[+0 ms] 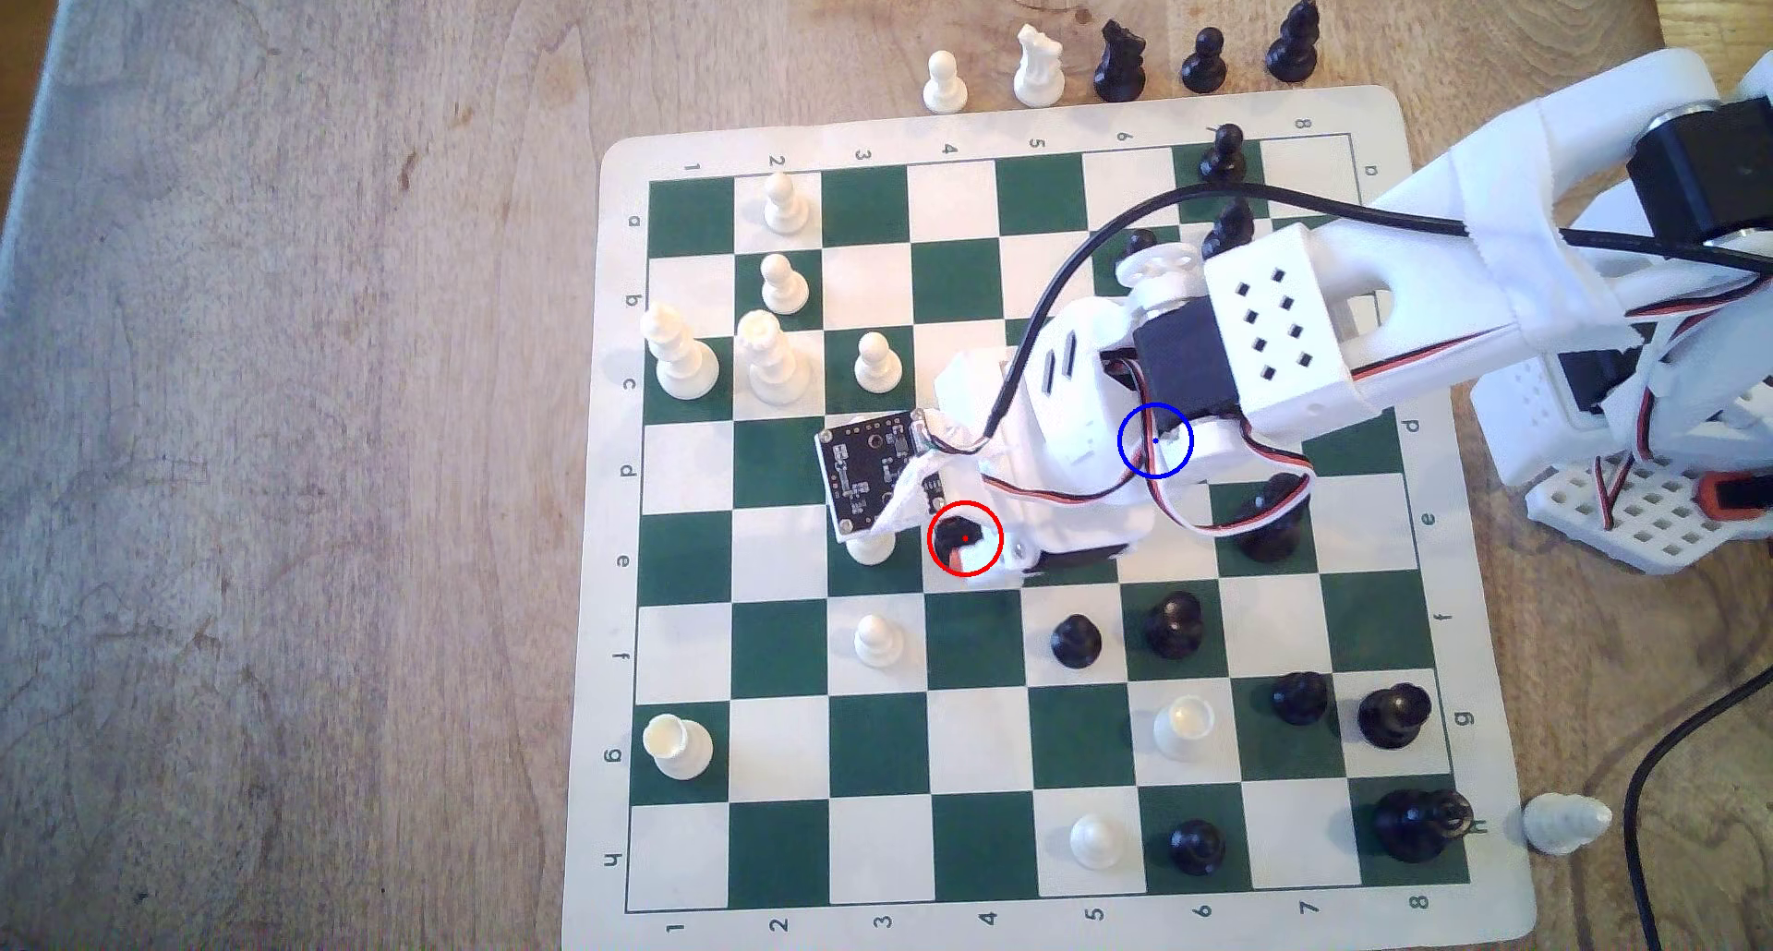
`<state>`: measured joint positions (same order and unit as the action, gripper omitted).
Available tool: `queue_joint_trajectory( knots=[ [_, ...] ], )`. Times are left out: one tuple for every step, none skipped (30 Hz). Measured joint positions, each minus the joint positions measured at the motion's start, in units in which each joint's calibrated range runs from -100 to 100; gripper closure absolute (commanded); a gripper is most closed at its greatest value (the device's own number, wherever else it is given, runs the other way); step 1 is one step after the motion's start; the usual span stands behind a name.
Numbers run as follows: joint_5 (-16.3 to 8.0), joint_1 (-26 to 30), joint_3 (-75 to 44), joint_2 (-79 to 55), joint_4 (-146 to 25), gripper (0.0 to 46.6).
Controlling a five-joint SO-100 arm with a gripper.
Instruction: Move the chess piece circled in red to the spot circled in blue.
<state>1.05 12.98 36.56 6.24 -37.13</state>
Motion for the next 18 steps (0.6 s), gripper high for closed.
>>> queue_joint_trajectory(
  knots=[
    [0.0, 0.0, 0.0, 0.0, -0.3, 46.4],
    [0.0, 0.0, 0.0, 0.0, -0.6, 46.4],
    [0.0, 0.0, 0.0, 0.0, -0.8, 46.4],
    [0.0, 0.0, 0.0, 0.0, -1.3, 46.4],
    [0.0, 0.0, 0.0, 0.0, -1.4, 46.4],
    [0.0, 0.0, 0.0, 0.0, -1.6, 46.4],
    [0.0, 0.0, 0.0, 0.0, -1.7, 46.4],
    [0.0, 0.0, -0.1, 0.1, -2.1, 46.4],
    [0.0, 0.0, -0.6, 0.1, -3.2, 46.4],
    [-0.1, 0.0, -1.1, 0.3, -3.8, 46.4],
    [-0.4, 0.0, -1.2, 0.8, -4.3, 46.4],
    [-0.6, 0.0, -1.2, 1.7, -4.9, 46.4],
    [-1.3, 0.0, -1.3, 3.7, -6.1, 46.4],
    [-1.5, 0.0, -1.3, 4.4, -6.5, 46.4],
    [-1.8, 0.0, -1.3, 5.4, -7.2, 46.4],
    [-2.3, 0.2, -1.3, 6.6, -8.4, 46.4],
    [-2.8, 0.7, -1.3, 9.0, -10.1, 46.4],
    [-2.9, 1.0, -1.3, 10.1, -10.8, 46.4]
  ],
)
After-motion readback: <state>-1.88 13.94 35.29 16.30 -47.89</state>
